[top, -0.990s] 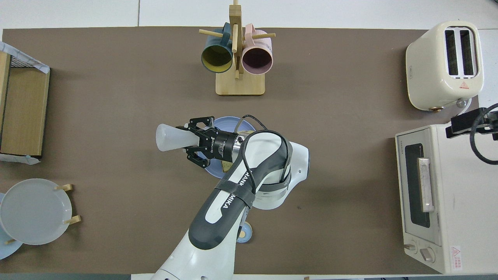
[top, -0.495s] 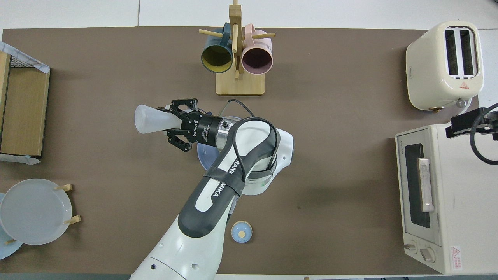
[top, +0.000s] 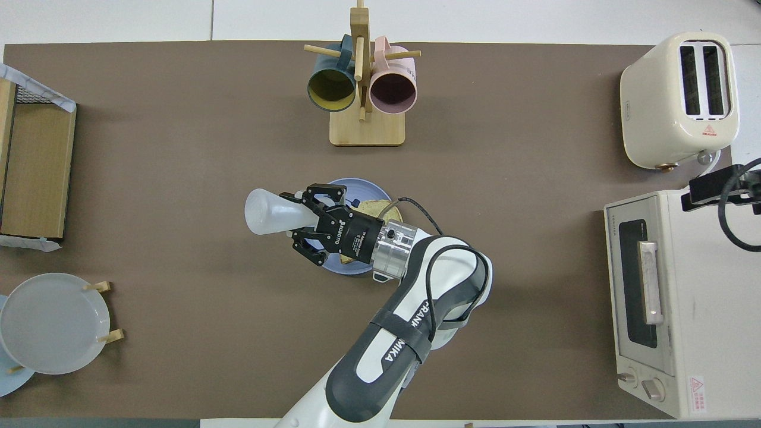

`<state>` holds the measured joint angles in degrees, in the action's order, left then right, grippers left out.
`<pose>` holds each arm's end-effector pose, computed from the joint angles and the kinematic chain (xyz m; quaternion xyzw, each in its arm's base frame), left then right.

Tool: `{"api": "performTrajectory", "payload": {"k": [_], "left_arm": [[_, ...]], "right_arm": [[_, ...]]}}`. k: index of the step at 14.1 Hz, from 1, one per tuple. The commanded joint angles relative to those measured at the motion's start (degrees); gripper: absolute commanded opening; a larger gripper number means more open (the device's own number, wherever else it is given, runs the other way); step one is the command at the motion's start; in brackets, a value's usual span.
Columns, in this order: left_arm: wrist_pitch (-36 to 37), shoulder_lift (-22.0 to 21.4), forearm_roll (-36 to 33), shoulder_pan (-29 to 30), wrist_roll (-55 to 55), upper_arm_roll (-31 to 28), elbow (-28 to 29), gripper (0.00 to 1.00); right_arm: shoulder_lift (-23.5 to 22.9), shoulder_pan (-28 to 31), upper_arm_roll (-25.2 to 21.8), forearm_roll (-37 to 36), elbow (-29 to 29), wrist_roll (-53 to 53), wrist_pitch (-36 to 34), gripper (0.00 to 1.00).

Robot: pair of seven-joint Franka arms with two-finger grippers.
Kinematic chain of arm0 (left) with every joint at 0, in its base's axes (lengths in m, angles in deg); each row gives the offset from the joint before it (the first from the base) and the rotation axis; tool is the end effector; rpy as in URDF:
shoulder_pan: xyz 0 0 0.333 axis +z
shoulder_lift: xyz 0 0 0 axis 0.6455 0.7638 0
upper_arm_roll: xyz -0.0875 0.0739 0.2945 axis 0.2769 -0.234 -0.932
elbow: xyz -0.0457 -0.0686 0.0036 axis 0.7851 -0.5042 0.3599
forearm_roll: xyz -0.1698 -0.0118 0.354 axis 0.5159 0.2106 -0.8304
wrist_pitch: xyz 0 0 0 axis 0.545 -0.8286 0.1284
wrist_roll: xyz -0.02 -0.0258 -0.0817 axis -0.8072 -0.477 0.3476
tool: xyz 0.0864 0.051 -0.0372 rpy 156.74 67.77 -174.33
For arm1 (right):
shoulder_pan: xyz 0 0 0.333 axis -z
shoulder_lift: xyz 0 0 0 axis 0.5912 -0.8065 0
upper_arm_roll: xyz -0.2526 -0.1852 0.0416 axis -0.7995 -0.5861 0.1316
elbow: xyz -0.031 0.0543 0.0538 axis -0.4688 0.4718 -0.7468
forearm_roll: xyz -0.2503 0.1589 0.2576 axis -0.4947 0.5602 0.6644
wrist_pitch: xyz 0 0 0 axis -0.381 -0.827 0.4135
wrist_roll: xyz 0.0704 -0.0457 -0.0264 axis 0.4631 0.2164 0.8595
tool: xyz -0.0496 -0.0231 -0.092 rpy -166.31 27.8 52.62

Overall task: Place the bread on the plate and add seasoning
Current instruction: 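Shake the inverted bottle over the toast with the left gripper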

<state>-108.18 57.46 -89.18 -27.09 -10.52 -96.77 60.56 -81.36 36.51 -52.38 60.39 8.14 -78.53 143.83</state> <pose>0.4402 -0.4460 0.3231 -0.5055 0.5221 0.2419 0.6430 0.5316 -0.0318 0.6287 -0.9975 0.0346 0.0584 0.0175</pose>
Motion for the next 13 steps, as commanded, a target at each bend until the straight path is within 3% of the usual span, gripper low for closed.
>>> {"api": "performTrajectory", "payload": {"k": [1,9,13], "left_arm": [[0.1,-1.3,-0.8,0.5,-0.2,-0.4,1.6,0.00],[-6.5,-0.6,-4.8,10.6,-0.1,-0.6,1.7,0.00],[-7.3,-0.5,-5.1,10.2,-0.1,-0.5,1.7,0.00]], "right_arm": [[0.1,0.4,0.3,-0.3,0.2,1.6,0.2,1.00],[0.1,0.4,0.3,-0.3,0.2,1.6,0.2,1.00],[0.1,0.4,0.3,-0.3,0.2,1.6,0.2,1.00]]}}
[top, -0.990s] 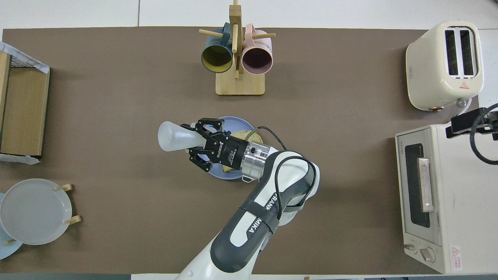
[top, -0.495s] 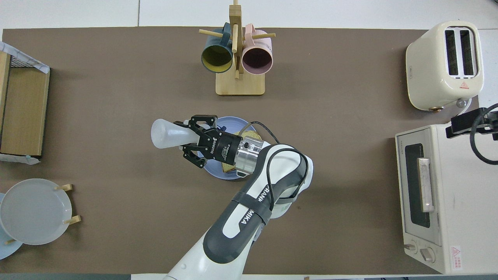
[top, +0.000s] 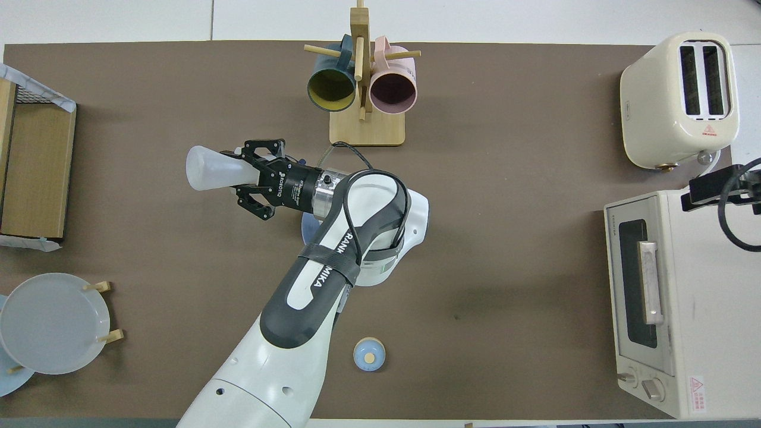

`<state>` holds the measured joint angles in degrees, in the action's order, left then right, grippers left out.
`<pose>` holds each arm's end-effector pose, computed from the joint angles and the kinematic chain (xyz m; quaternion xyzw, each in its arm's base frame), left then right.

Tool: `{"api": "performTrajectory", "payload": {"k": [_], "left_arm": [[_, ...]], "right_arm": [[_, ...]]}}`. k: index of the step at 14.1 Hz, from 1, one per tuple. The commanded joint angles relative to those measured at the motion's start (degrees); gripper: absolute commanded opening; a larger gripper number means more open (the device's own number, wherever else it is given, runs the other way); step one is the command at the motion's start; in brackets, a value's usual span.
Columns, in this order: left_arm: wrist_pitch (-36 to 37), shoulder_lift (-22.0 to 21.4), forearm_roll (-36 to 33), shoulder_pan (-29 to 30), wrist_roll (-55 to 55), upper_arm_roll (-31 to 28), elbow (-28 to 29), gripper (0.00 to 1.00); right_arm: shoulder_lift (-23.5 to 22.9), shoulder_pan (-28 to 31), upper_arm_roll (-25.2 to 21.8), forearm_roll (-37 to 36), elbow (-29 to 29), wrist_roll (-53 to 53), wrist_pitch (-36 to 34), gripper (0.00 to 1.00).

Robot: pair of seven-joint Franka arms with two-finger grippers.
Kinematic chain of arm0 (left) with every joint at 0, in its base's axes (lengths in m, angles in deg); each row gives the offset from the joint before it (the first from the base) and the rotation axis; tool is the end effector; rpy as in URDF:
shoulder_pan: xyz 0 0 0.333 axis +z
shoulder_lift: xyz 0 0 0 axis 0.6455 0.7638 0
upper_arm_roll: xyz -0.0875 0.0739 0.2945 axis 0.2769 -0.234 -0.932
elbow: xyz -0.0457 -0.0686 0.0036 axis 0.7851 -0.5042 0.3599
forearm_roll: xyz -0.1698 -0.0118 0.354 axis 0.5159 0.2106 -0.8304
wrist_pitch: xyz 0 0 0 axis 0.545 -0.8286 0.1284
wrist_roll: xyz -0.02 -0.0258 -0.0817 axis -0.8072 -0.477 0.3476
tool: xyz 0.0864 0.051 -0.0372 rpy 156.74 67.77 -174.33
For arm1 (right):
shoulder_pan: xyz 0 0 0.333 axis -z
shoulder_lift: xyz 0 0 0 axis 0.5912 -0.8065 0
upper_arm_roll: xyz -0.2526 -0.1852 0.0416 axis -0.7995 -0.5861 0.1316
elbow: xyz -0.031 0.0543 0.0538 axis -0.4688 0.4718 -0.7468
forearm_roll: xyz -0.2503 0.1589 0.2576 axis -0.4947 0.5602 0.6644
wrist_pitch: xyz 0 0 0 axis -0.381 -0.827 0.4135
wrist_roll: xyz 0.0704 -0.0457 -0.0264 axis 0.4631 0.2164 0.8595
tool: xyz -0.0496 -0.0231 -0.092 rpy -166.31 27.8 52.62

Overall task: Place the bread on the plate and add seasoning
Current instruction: 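Shake the inverted bottle over the toast with the left gripper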

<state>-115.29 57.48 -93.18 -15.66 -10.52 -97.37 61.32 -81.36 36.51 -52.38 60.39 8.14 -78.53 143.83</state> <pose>0.5330 -0.3580 0.3188 -0.5315 0.5021 0.2569 0.6319 0.5316 -0.0318 0.6287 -0.9975 0.0346 0.0584 0.0175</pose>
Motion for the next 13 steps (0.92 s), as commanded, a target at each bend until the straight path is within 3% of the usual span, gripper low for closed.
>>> {"api": "performTrajectory", "payload": {"k": [1,8,13], "left_arm": [[0.1,-0.5,-0.7,-1.9,-0.2,0.2,0.9,0.00],[-0.5,-1.5,2.8,-8.3,-0.4,0.8,2.7,0.00],[-2.2,-1.4,2.6,-5.8,-0.3,0.6,3.1,0.00]], "right_arm": [[0.1,0.4,0.3,-0.3,0.2,1.6,0.2,1.00],[0.1,0.4,0.3,-0.3,0.2,1.6,0.2,1.00],[0.1,0.4,0.3,-0.3,0.2,1.6,0.2,1.00]]}}
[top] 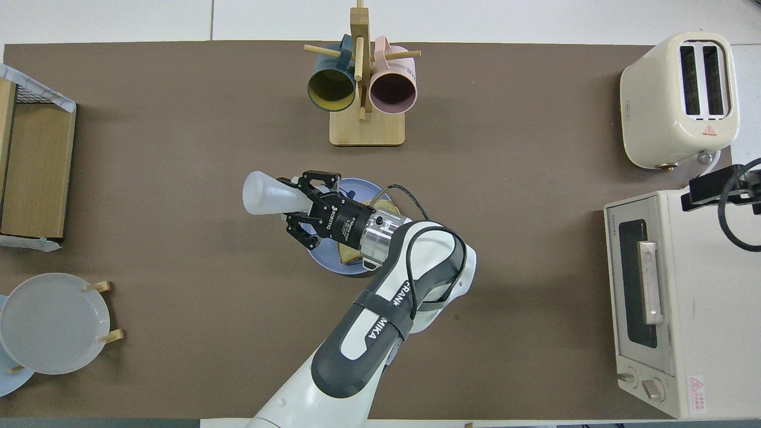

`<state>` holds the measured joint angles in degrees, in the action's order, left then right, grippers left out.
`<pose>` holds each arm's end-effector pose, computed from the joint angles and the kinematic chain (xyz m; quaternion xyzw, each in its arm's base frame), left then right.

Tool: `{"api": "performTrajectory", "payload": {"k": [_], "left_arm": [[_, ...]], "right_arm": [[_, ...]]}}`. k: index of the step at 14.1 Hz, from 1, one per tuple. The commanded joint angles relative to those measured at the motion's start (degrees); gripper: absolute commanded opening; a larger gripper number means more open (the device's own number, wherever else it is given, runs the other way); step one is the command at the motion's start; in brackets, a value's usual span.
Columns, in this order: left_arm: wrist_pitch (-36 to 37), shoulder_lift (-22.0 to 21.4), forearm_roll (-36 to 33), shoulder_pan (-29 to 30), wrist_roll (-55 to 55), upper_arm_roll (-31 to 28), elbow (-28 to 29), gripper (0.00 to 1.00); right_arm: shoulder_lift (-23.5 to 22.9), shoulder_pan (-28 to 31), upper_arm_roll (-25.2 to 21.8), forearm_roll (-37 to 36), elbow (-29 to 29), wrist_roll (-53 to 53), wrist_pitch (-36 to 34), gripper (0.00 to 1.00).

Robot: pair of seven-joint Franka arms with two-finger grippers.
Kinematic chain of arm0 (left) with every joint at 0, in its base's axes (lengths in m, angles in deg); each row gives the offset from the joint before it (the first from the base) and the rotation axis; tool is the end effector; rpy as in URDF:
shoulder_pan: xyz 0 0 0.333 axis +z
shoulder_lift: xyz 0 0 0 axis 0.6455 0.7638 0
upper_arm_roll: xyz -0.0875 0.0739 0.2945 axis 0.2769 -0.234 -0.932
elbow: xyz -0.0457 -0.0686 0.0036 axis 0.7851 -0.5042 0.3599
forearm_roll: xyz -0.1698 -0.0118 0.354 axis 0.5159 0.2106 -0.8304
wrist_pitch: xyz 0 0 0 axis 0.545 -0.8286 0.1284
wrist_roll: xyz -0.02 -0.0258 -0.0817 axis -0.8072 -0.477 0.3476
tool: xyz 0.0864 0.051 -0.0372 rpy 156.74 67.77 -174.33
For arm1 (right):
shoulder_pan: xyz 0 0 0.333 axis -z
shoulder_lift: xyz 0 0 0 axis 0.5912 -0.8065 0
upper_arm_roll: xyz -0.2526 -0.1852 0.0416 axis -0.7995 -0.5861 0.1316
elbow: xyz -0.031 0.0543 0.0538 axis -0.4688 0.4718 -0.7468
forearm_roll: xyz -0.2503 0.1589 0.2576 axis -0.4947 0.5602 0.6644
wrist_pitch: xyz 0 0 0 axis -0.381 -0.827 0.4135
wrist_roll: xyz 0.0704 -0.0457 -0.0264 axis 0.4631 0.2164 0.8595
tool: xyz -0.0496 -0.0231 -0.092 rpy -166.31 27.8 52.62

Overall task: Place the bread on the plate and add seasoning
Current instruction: 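Shake the inverted bottle over the toast with the left gripper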

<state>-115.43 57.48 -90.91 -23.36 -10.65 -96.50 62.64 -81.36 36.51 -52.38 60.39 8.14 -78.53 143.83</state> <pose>0.4696 -0.4259 0.3042 -0.4975 0.5496 0.2275 0.6314 0.5316 -0.0318 0.6287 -0.9975 0.0346 0.0584 0.0175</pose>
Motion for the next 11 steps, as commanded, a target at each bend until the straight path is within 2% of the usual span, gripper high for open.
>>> {"api": "performTrajectory", "payload": {"k": [1,7,11], "left_arm": [[-2.3,-1.4,-0.2,3.1,-0.2,-0.3,2.1,0.00],[-2.6,-1.4,1.1,5.3,0.0,-0.2,2.0,0.00],[-4.8,-6.1,5.5,9.2,0.6,-0.2,1.9,0.00]], "right_arm": [[0.1,0.4,0.3,-0.3,0.2,1.6,0.2,1.00],[0.1,0.4,0.3,-0.3,0.2,1.6,0.2,1.00],[0.1,0.4,0.3,-0.3,0.2,1.6,0.2,1.00]]}}
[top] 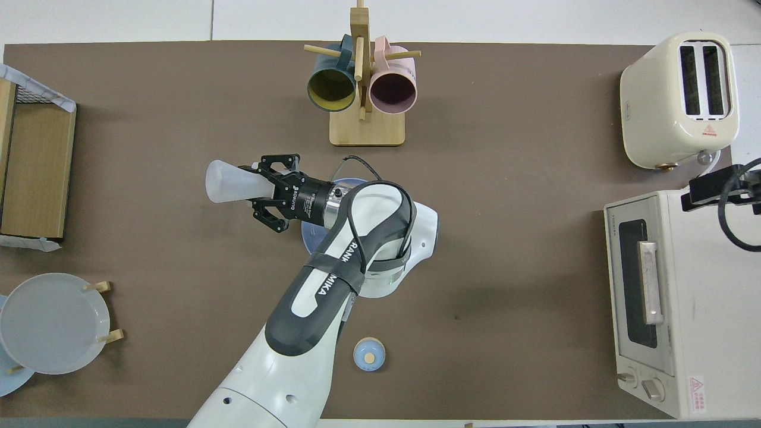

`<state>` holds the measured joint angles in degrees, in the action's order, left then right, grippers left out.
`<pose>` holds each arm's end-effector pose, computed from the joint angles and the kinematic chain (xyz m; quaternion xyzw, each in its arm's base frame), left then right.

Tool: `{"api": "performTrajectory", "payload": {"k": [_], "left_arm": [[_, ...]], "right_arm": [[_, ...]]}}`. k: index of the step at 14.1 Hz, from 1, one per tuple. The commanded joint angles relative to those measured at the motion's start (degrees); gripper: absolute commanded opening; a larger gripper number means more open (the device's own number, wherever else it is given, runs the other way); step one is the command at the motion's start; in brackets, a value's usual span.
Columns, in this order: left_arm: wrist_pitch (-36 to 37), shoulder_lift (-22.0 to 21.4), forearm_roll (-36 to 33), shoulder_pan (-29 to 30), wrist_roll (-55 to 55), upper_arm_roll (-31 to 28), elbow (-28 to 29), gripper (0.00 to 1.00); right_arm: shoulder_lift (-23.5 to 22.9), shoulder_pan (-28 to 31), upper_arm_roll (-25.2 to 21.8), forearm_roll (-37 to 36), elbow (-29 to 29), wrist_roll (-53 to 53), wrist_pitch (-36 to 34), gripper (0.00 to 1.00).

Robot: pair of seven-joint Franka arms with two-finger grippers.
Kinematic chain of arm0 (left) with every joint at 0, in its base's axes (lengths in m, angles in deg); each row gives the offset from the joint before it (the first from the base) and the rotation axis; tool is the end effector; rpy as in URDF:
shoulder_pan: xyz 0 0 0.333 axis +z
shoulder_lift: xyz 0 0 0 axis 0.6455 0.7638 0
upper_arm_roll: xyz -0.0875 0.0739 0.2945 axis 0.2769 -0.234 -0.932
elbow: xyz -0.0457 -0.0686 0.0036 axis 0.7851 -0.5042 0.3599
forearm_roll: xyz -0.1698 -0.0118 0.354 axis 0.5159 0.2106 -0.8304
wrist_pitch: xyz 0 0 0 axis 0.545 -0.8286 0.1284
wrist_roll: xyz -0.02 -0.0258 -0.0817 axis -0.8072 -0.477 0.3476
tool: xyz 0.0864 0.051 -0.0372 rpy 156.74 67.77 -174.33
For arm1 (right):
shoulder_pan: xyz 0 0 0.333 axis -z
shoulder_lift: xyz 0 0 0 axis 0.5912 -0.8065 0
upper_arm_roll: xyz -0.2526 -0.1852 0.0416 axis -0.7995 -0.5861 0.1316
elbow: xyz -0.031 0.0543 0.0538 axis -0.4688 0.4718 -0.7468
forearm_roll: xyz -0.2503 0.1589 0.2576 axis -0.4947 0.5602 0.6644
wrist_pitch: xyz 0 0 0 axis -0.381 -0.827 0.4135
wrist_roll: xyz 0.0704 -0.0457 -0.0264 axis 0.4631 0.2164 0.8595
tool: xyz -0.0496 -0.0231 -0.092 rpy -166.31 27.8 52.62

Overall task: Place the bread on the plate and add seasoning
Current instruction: 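Carry the bottle back toward its spot farther from the robot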

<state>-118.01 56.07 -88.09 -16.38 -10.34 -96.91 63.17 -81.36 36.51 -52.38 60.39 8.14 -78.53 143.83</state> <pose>0.5173 -0.3658 0.3092 -0.5508 0.5315 0.2515 0.5924 0.5316 -0.0318 0.6287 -0.9975 0.0346 0.0584 0.0175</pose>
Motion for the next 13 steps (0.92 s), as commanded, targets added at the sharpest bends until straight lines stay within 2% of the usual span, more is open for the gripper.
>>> {"api": "performTrajectory", "payload": {"k": [1,7,10,13], "left_arm": [[-2.7,-6.1,4.4,2.4,1.1,0.2,1.4,0.00],[-5.5,-9.4,9.4,7.3,2.5,-0.1,1.1,0.00],[-10.9,-13.5,13.1,12.1,1.2,0.0,1.7,0.00],[-12.0,-17.0,17.5,15.6,-1.1,0.0,1.9,0.00]], "right_arm": [[0.1,0.4,0.3,-0.3,0.2,1.6,0.2,1.00],[0.1,0.4,0.3,-0.3,0.2,1.6,0.2,1.00],[0.1,0.4,0.3,-0.3,0.2,1.6,0.2,1.00],[0.1,0.4,0.3,-0.3,0.2,1.6,0.2,1.00]]}}
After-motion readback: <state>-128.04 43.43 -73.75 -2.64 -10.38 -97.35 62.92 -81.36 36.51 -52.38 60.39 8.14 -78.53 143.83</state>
